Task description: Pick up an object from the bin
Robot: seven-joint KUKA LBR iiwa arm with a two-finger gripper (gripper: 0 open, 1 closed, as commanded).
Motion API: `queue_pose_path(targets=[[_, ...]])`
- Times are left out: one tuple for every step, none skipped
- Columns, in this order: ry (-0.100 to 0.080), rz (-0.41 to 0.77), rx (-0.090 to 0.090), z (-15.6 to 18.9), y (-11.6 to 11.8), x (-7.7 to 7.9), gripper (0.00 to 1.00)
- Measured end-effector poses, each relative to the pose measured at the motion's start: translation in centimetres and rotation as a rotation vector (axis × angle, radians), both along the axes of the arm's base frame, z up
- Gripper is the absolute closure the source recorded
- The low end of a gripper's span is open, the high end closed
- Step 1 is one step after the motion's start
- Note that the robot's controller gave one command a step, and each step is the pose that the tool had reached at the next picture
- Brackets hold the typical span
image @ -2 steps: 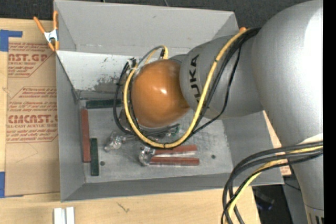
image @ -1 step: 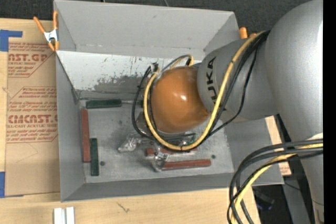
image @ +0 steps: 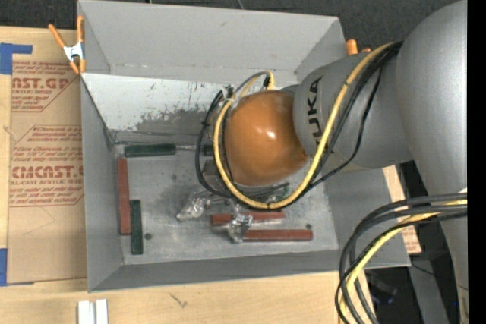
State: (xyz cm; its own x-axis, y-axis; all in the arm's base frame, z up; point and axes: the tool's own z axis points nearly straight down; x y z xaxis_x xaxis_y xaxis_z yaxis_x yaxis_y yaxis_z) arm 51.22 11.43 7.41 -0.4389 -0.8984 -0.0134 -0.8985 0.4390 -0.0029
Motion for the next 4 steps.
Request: queue_pose_path(targets=[[0.001,0.026,-0.009,0.1,-5.0,-1.1,1.0],[0.004,0.026,-0.009,-0.2,-5.1,-1.3,0.0],[0.004,0.025,-0.009,-0.2,-5.1,-1.3,0.0],[0.002,0.047,-0.011,0.2,-10.1,2.6,1.0]])
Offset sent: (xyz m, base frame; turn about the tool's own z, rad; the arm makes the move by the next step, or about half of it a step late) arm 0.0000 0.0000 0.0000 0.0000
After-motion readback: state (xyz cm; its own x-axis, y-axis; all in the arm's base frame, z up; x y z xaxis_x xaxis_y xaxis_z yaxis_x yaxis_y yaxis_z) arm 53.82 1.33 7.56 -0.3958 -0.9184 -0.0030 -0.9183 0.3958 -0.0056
